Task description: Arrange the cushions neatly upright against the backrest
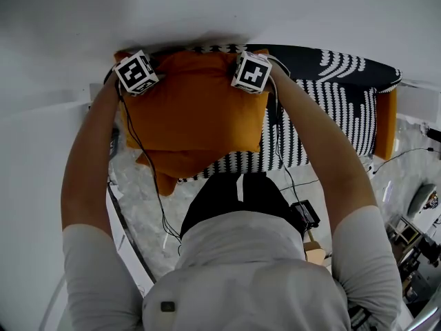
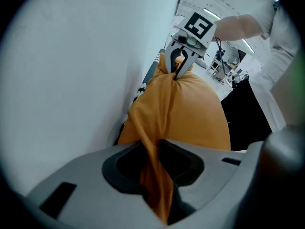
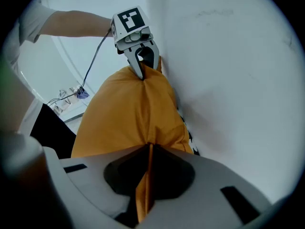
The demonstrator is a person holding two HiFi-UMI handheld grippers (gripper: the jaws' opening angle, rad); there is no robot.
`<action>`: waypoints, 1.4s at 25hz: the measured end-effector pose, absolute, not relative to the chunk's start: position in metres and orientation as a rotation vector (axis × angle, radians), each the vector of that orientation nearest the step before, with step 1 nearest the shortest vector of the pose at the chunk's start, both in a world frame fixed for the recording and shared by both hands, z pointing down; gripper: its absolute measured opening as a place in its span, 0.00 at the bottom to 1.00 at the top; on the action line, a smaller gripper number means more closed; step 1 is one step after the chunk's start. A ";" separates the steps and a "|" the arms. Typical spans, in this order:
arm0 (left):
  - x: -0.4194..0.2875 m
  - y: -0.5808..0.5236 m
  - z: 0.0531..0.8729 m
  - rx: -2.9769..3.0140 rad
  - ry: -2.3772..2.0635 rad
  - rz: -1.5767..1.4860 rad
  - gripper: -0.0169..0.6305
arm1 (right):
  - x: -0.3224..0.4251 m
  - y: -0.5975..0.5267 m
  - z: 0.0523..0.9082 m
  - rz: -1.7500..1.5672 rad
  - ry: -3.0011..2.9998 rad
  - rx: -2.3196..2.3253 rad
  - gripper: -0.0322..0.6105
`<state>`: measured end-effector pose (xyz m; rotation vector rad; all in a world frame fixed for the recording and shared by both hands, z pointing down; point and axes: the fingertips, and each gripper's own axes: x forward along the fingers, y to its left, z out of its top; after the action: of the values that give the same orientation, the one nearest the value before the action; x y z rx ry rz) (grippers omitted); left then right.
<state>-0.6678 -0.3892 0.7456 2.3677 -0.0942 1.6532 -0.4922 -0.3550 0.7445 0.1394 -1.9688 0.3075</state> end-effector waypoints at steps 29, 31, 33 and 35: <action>-0.655 -0.266 0.551 2.546 -0.522 1.427 0.06 | -0.460 -0.240 0.545 0.065 -2.153 0.398 0.10; -0.649 -0.269 0.545 2.561 -0.528 1.429 0.06 | -0.453 -0.243 0.538 0.053 -2.146 0.415 0.10; -0.642 -0.273 0.538 2.579 -0.529 1.435 0.06 | -0.446 -0.246 0.530 0.037 -2.142 0.437 0.10; -0.634 -0.279 0.530 2.599 -0.522 1.438 0.06 | -0.439 -0.250 0.521 0.021 -2.141 0.464 0.09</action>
<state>-0.6341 -0.2785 0.5304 2.5990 -0.5217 1.4376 -0.4390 -0.2497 0.5214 0.4641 -2.1405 0.0206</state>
